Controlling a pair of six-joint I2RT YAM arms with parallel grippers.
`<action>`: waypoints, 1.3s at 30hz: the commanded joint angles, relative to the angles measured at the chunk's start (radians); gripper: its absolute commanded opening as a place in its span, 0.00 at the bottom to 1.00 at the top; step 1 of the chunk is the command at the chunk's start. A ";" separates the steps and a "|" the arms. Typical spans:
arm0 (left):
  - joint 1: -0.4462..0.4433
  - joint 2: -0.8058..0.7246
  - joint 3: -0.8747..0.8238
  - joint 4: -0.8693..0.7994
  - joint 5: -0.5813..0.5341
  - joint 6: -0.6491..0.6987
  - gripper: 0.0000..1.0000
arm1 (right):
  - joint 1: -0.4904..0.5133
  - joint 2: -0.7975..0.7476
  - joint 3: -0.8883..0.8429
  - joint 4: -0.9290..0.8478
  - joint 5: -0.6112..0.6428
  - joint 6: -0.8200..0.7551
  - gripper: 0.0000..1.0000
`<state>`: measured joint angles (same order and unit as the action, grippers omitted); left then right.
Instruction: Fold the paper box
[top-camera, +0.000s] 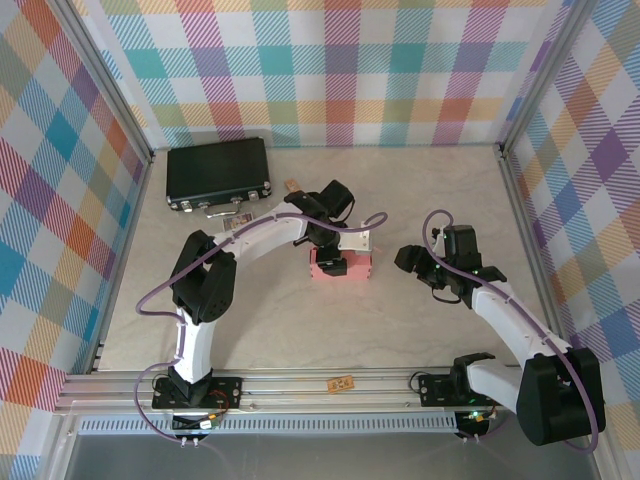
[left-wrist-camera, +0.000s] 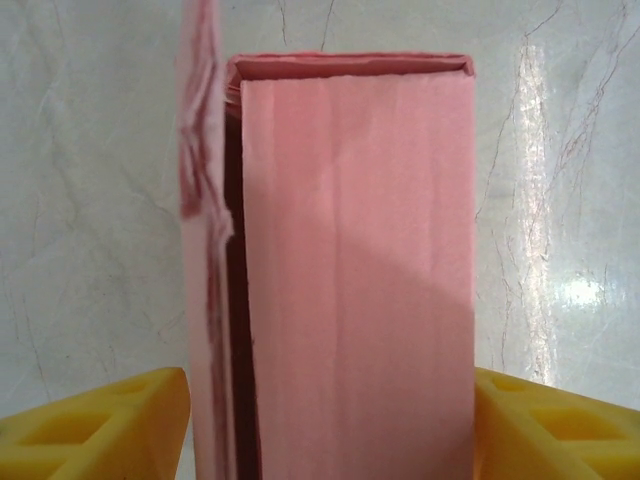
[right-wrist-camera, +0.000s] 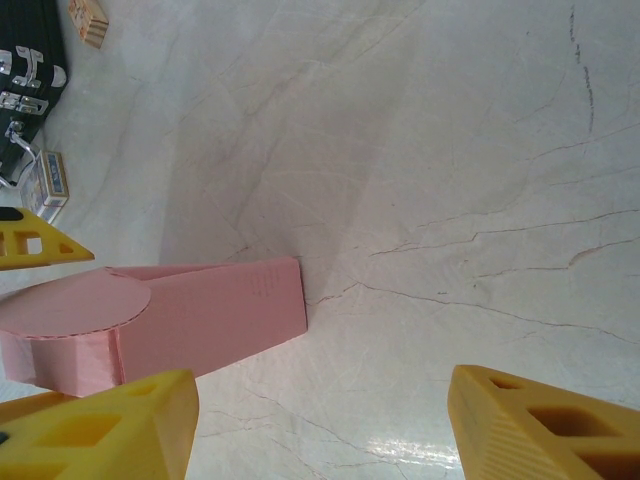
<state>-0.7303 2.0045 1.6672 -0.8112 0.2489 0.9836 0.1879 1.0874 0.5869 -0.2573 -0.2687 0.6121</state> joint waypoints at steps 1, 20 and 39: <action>0.007 -0.052 0.010 -0.037 -0.013 -0.006 0.68 | -0.008 0.001 0.011 -0.018 0.005 -0.017 0.67; -0.018 -0.080 -0.044 0.003 -0.038 -0.053 0.52 | -0.008 0.026 0.010 -0.004 -0.001 -0.018 0.67; -0.026 -0.097 -0.059 0.032 -0.062 -0.058 0.56 | -0.010 0.028 0.010 -0.005 -0.006 -0.025 0.68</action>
<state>-0.7467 1.9545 1.6196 -0.7788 0.1925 0.9306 0.1829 1.1164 0.5869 -0.2562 -0.2691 0.6113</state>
